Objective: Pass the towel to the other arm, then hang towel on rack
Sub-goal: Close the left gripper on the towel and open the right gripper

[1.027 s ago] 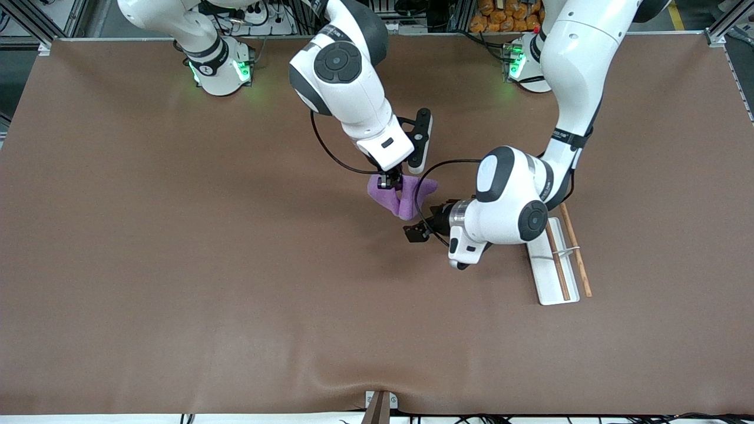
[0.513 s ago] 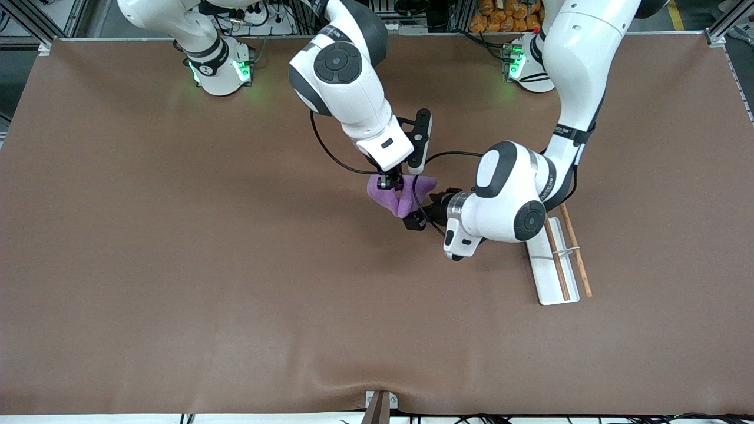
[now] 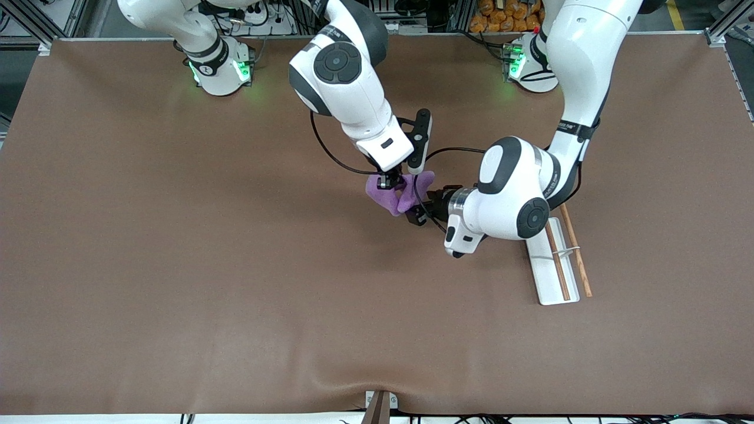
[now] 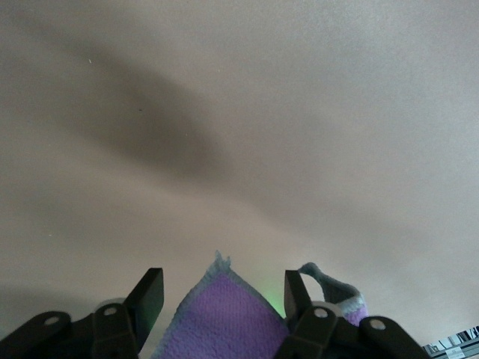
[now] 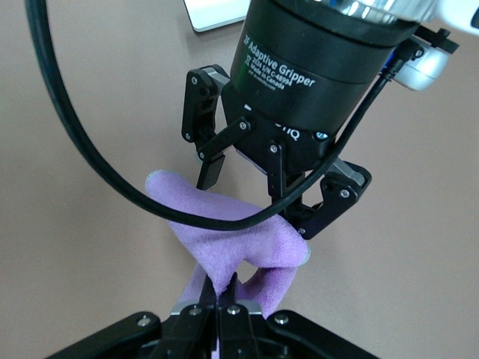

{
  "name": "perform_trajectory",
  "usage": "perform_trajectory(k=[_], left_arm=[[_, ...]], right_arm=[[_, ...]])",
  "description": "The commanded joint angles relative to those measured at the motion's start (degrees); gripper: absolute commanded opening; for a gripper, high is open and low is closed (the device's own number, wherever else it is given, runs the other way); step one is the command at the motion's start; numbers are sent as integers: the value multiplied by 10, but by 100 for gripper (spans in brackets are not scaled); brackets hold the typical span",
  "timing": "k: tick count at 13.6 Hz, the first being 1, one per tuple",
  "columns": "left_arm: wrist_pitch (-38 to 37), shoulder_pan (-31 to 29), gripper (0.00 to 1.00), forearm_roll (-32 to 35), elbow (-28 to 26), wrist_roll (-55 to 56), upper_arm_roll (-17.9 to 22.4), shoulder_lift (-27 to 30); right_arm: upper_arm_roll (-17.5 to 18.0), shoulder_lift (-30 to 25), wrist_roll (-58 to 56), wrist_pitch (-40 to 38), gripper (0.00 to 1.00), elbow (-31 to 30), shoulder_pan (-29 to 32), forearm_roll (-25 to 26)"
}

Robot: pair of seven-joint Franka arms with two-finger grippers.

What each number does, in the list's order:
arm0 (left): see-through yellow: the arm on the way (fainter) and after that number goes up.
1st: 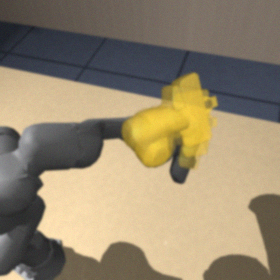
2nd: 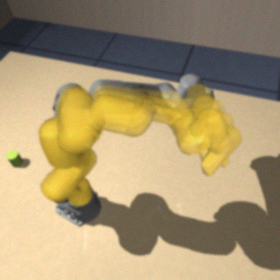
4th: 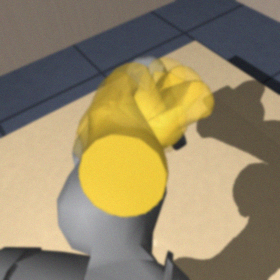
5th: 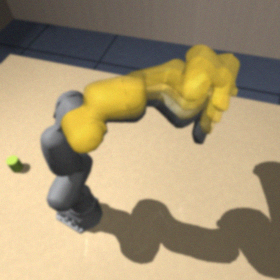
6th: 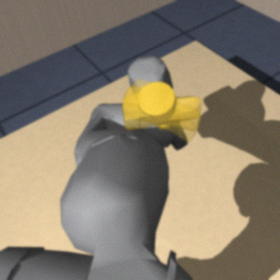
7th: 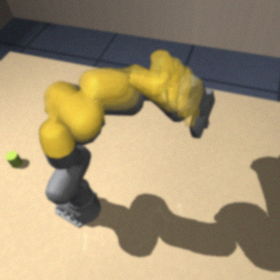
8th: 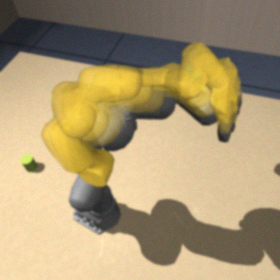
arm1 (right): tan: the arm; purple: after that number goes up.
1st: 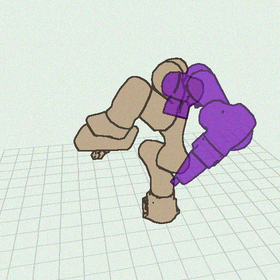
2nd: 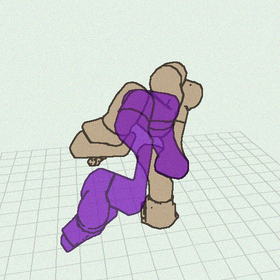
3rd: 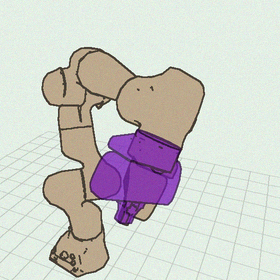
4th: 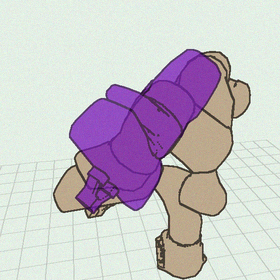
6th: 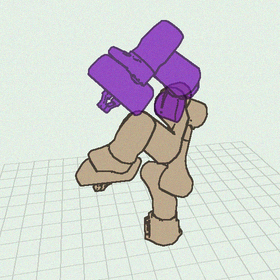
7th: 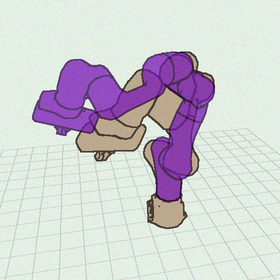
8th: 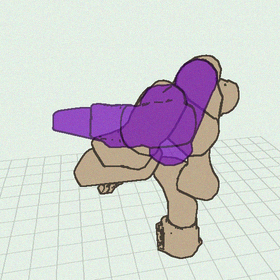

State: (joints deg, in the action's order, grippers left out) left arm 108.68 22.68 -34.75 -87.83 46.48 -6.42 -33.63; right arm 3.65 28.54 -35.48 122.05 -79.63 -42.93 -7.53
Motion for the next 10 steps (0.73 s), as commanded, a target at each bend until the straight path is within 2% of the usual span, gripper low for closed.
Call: perform_trajectory(k=[1, 5, 10], left_arm=[[-8, 2, 62, -8, -2, 2, 3, 5], [-8, 2, 49, -8, -2, 0, 2, 7], [-8, 2, 16, -7, 0, -3, 2, 9]], right_arm=[[0, -1, 6, -3, 0, 2, 0, -5], [0, -1, 6, -3, 0, 2, 0, -5], [0, -1, 6, -3, 0, 2, 0, -4]])
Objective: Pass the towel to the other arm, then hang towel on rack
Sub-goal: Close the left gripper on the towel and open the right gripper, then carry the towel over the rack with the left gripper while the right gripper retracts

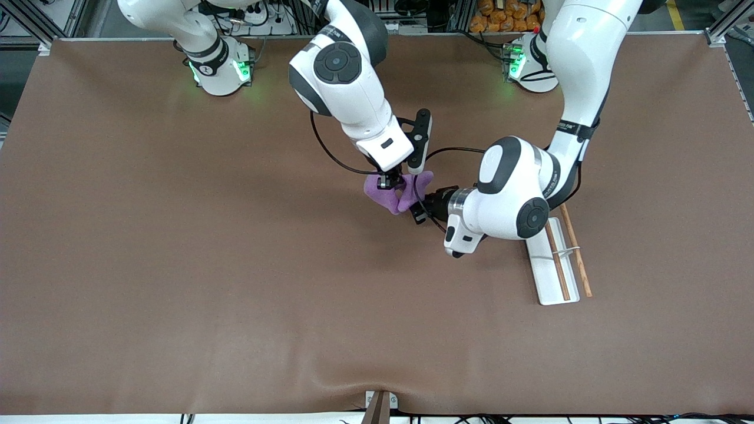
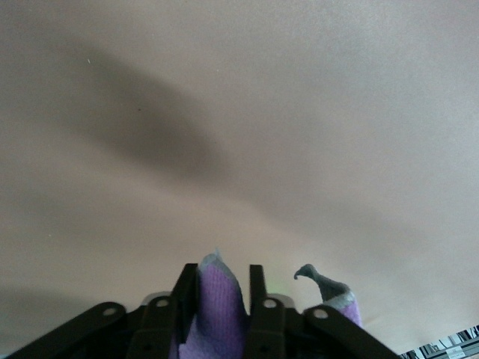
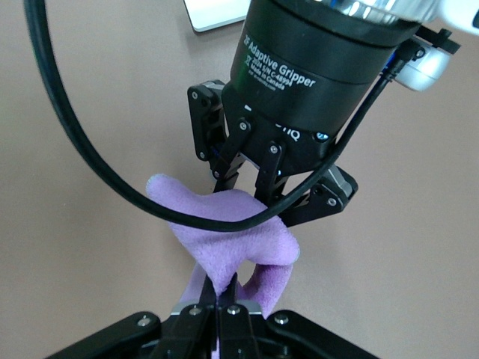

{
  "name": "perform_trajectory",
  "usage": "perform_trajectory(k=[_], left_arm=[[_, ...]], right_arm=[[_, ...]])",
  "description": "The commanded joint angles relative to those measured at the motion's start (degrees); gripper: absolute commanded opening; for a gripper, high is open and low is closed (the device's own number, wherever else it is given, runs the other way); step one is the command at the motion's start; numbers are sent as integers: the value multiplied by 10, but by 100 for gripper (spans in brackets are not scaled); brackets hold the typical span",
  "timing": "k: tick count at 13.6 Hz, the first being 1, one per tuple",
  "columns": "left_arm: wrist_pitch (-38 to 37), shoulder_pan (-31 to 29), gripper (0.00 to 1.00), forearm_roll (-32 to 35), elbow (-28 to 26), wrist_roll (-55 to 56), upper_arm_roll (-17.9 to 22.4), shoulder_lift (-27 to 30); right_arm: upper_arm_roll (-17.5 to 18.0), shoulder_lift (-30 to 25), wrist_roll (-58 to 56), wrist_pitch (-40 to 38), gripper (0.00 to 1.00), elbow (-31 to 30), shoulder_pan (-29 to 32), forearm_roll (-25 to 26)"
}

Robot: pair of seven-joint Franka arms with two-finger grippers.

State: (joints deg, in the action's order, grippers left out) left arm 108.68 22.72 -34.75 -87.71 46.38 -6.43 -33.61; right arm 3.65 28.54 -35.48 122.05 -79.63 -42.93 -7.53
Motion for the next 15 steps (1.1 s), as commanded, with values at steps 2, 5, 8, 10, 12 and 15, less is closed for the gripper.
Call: perform_trajectory(k=[2, 5, 8, 10, 12, 15], left_arm=[[-8, 0, 11, -5, -1, -2, 3, 14], [-8, -5, 9, -1, 1, -2, 3, 21], [-8, -8, 0, 3, 1, -2, 5, 30], [-9, -10, 0, 4, 2, -7, 7, 35], [-25, -23, 0, 5, 2, -31, 12, 47], [-58, -47, 0, 50, 2, -68, 10, 80]], right_arm=[[0, -1, 6, -3, 0, 2, 0, -4], [0, -1, 6, -3, 0, 1, 0, -4], [0, -1, 6, -3, 0, 1, 1, -4], [-1, -1, 6, -3, 60, 1, 1, 0], [-1, -1, 5, -4, 100, 1, 2, 1], [-1, -3, 6, -6, 100, 0, 13, 1]])
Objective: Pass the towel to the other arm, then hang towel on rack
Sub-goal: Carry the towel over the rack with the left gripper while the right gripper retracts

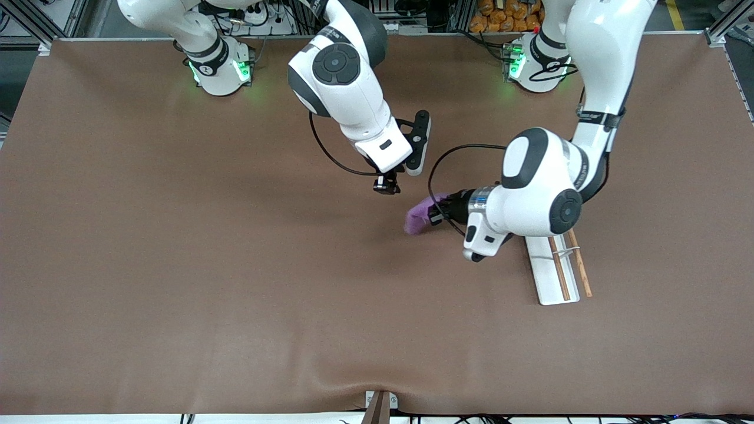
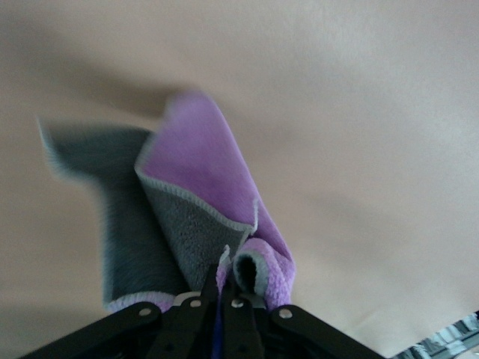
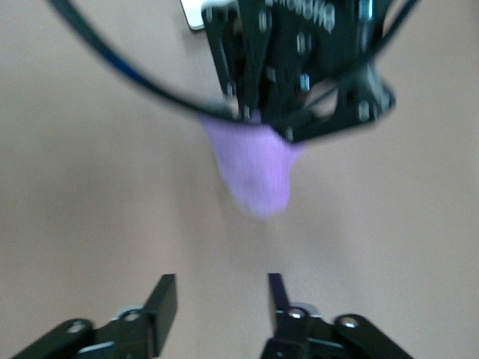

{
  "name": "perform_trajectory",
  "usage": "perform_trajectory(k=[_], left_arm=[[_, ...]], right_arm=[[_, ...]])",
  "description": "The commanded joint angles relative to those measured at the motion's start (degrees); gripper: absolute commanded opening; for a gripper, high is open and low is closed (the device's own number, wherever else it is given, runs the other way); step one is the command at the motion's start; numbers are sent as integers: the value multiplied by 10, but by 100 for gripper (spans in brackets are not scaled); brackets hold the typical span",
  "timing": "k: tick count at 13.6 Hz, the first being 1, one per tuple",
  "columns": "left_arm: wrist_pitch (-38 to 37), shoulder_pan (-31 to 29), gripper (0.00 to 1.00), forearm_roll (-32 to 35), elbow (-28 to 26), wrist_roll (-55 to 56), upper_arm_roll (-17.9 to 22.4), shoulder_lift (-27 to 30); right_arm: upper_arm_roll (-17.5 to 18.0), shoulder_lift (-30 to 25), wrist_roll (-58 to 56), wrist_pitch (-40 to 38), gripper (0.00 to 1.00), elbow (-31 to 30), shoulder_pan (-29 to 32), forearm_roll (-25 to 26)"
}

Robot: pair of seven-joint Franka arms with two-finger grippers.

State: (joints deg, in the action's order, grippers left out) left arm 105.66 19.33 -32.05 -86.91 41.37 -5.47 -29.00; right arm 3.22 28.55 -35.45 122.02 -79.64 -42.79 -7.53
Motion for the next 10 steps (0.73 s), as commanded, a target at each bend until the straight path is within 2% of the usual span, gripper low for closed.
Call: perform_trajectory(k=[1, 4, 6, 8, 10], left_arm=[[-40, -15, 0, 38, -6, -24, 1, 46], [-73, -42, 0, 85, -5, -55, 1, 70], [-79, -63, 0, 112, -7, -59, 0, 71], [-79, -64, 0, 166, -5, -85, 0, 70], [-78, -64, 0, 213, 8, -133, 0, 71]], right_arm=[[3, -6, 4, -18, 100, 1, 19, 1], [-2, -16, 6, -80, 100, 1, 62, 3], [-20, -33, 6, -131, 100, 1, 101, 3], [-57, -50, 5, -165, 100, 1, 130, 4], [-110, -65, 6, -200, 100, 1, 136, 11]])
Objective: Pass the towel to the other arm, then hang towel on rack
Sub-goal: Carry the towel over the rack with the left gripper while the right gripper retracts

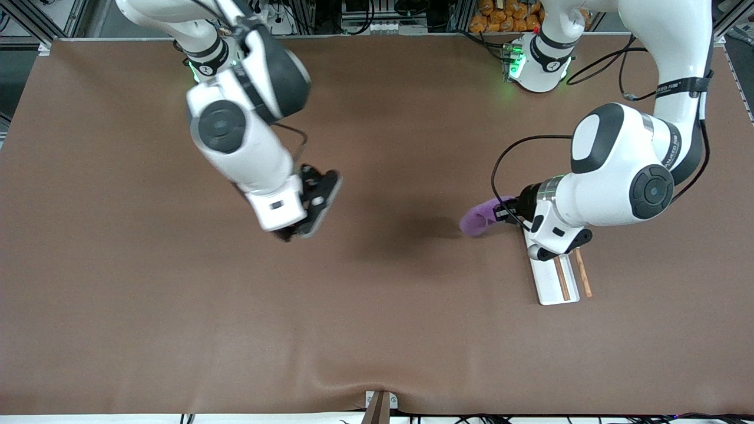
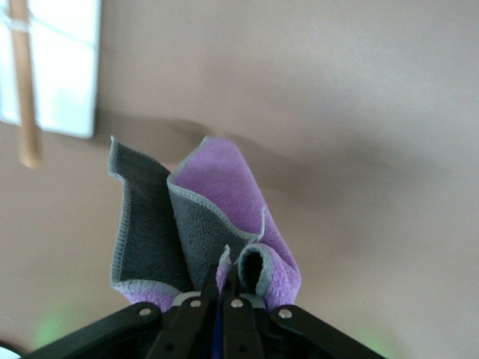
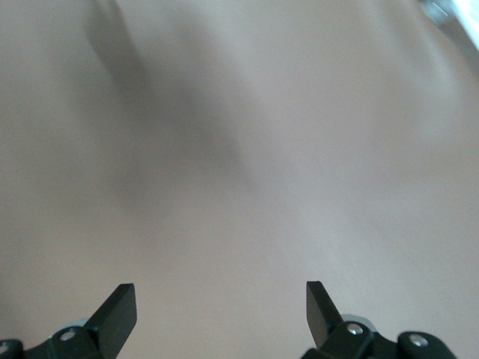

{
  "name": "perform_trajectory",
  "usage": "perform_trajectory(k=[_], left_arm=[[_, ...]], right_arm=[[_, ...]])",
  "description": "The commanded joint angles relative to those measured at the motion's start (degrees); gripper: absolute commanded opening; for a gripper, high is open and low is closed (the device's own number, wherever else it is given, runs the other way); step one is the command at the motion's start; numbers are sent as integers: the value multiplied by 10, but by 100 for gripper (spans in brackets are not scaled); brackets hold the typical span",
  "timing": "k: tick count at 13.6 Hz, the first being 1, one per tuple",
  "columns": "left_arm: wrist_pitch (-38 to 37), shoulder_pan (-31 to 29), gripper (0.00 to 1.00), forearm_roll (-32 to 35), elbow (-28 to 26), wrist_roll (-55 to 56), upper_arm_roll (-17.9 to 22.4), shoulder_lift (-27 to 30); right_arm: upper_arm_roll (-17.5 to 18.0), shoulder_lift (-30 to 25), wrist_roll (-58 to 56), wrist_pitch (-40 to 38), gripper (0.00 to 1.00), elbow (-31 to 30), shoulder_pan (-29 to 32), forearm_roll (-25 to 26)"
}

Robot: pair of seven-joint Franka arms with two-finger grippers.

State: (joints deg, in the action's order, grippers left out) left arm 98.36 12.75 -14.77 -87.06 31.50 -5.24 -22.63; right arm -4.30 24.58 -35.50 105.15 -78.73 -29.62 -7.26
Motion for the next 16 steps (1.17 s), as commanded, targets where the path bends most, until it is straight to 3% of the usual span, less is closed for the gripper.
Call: perform_trajectory(k=[1, 4, 9, 10, 11, 14, 16], left_arm=[[-5, 2, 0, 53, 18, -56, -2, 7], [0, 2, 0, 99, 25, -143, -2, 7], [53, 2, 0, 122, 28, -279, -2, 2], [66, 2, 0, 123, 28, -301, -2, 0], [86, 2, 0, 124, 28, -327, -2, 0], [123, 2, 0, 120, 26, -356, -3, -11], [133, 1, 0, 119, 25, -363, -3, -19]], right_arm=[[-62, -35, 7, -45, 100, -8, 4, 15], [-115, -70, 24, -92, 100, -9, 13, 31], [-110, -160, 120, -219, 100, -10, 66, 60], [-101, -172, 140, -237, 100, -10, 85, 60], [-71, -186, 156, -246, 100, -10, 123, 60], [54, -240, 226, -256, 100, -49, 261, 62], [65, -269, 261, -258, 100, -72, 280, 63]])
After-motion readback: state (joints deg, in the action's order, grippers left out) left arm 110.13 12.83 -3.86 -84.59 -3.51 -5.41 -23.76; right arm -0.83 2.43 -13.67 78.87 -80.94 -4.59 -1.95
